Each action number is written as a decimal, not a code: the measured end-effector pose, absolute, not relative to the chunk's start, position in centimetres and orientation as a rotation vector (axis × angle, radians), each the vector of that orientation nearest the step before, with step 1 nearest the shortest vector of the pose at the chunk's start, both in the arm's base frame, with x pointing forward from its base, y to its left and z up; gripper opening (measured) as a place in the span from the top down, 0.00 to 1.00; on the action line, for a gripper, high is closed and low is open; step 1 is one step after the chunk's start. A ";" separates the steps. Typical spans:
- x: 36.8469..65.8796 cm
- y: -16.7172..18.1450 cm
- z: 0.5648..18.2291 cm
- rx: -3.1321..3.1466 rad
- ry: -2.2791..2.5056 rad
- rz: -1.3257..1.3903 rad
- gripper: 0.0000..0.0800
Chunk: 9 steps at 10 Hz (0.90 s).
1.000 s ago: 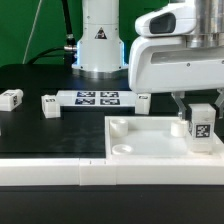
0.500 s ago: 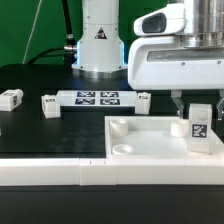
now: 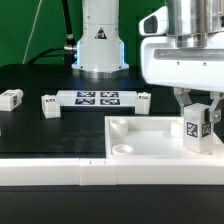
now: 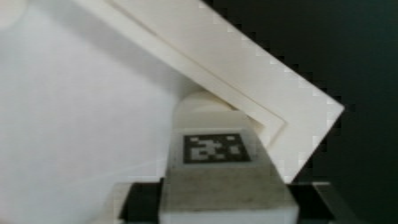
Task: Assemble one leg
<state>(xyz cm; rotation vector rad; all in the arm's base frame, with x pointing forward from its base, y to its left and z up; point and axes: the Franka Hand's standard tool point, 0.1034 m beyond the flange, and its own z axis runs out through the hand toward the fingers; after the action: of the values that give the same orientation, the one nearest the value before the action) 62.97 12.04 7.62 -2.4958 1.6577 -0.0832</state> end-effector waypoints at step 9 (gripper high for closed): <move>62.9 12.2 7.6 -2.335 1.862 -0.034 0.22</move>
Offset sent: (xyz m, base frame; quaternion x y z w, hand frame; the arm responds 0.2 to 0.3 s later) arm 0.0033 -0.0065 0.0038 0.0087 -0.0265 0.1400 0.9898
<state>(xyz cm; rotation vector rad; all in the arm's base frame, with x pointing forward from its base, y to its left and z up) 62.88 12.25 7.58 -2.3353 1.8616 -0.0336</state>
